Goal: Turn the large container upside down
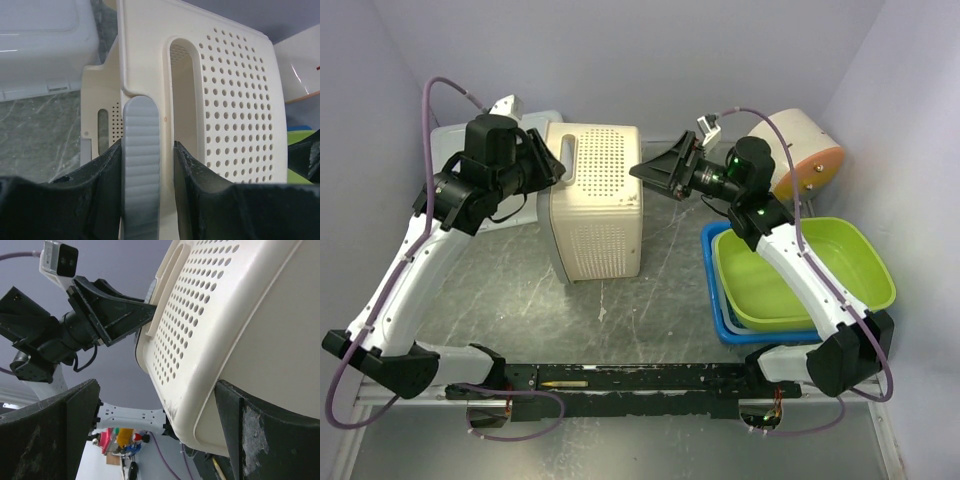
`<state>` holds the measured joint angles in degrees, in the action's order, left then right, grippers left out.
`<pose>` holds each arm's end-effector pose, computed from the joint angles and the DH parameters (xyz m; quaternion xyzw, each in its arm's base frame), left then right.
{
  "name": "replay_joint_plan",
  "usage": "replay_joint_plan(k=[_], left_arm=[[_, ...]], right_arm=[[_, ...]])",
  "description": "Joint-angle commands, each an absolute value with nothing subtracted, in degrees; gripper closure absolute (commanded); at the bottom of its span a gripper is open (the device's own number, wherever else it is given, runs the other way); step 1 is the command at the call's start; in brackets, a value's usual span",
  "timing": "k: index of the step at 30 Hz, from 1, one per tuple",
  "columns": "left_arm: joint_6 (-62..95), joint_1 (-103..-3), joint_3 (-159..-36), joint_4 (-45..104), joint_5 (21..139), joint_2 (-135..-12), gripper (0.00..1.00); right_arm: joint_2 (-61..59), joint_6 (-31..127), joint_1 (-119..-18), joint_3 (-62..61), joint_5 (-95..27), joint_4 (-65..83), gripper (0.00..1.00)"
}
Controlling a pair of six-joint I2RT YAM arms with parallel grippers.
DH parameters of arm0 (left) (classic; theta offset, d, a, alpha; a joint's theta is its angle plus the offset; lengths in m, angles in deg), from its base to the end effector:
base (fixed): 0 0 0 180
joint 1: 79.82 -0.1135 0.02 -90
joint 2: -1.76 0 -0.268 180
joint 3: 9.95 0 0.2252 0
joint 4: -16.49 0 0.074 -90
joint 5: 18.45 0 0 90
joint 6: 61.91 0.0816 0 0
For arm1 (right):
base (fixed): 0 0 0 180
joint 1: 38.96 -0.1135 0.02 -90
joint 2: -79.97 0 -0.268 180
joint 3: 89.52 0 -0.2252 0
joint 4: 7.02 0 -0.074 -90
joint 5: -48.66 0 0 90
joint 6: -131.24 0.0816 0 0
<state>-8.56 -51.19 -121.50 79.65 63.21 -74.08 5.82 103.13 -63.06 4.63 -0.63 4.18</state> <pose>0.2467 -0.1212 0.4335 -0.0973 0.8477 -0.2269 0.4695 0.2550 0.1724 0.4182 -0.0200 0.7045 0.6332 0.3200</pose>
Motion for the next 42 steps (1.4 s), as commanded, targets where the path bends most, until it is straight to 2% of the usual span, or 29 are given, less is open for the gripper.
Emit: replay_joint_plan(k=[1,6,13,21,25,30,38,42], left_arm=[[-8.8,-51.1,-116.0,80.9,69.3,-74.2,0.93],[-10.6,-51.5,-113.5,77.3,72.3,-72.9,0.93],[-16.4,-51.5,-107.5,65.2,77.0,-69.2,0.93],[-20.0,-51.5,-103.1,57.3,73.4,-64.0,0.93],[-22.3,-51.6,-94.3,57.5,72.5,-61.0,0.93],[-27.0,-51.8,-78.3,53.3,71.1,-50.7,0.93],[-28.2,-51.7,-68.0,60.2,60.9,-37.6,0.93],[-30.1,-51.8,-61.9,60.5,60.1,-34.2,0.93]], right_arm=[[4.6,107.5,-69.4,-1.1,3.2,-6.8,0.00],[3.5,110.1,-71.5,-3.5,3.5,-10.7,0.00],[2.5,107.8,-72.4,-9.7,2.4,-6.9,0.00],[-0.4,106.5,-73.6,-11.5,2.7,-5.4,0.00],[-1.5,106.6,-74.8,-8.2,3.2,-6.6,0.00],[-2.5,106.7,-77.7,-3.8,3.0,-8.3,0.00],[-3.9,104.7,-81.8,-0.3,1.7,-7.1,0.00],[-3.0,101.1,-82.0,0.1,-0.5,-2.1,0.00]])
